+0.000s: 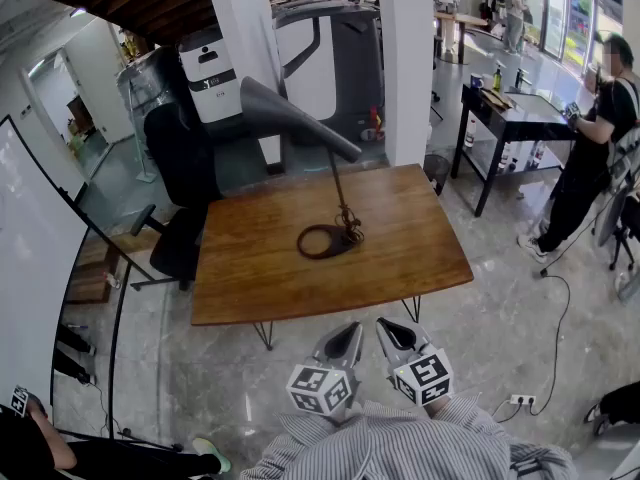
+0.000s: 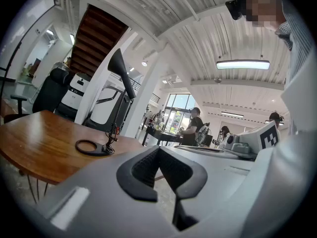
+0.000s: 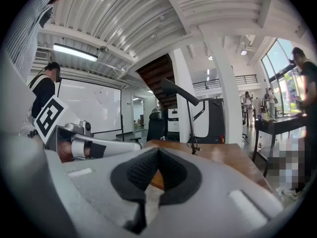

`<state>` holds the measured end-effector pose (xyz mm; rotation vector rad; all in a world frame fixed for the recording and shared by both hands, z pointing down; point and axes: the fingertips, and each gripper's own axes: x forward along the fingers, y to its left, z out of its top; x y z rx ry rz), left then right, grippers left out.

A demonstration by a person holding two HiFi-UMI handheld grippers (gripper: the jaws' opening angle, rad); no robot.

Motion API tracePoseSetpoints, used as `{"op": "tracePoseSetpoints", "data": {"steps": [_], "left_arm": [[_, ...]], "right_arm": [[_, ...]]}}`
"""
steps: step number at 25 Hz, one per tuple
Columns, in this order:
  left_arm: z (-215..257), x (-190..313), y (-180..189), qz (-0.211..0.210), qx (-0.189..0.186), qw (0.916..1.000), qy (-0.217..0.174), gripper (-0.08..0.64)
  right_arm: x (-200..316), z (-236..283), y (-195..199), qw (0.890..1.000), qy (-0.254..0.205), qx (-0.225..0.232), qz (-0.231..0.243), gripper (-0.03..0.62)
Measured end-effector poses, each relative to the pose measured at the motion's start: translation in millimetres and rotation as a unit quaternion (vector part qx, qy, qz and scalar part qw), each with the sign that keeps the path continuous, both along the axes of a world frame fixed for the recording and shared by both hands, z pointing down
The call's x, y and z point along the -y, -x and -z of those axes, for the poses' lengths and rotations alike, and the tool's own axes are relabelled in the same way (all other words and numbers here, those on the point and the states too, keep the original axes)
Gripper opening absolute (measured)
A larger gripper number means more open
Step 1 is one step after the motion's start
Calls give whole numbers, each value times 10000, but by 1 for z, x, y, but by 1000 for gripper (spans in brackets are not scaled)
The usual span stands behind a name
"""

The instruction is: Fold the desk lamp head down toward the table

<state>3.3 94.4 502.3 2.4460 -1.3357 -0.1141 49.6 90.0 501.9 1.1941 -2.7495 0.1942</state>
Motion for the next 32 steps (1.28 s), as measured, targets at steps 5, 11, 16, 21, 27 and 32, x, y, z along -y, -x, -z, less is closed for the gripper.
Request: {"op": "tracePoseSetpoints", "data": {"steps": [5,11,16,21,27,32], "left_arm": [[1,5,-9,-1,66,10000,-45,6],[-3,8,-7,61,71,10000,-30,6],[-5,11,-5,52,75,10000,13,6],[-6,16,-4,70,74,9999,14,6],[-9,20,-10,62,42,10000,66,6],[-11,24,-11,108,-221,9996,128,6]], "right_arm": [[10,-2,-11,10000,-16,-14,-47,0],[9,-4,0,9999,-30,-27,133,0],[10,-2,5,9998,-74,-75,166,0],[14,-6,5,9998,-56,-135,165,0],[18,-8,-4,9999,-2,-118,120,0],[17,-4,-6,9995,-176,-86,258,0]]}}
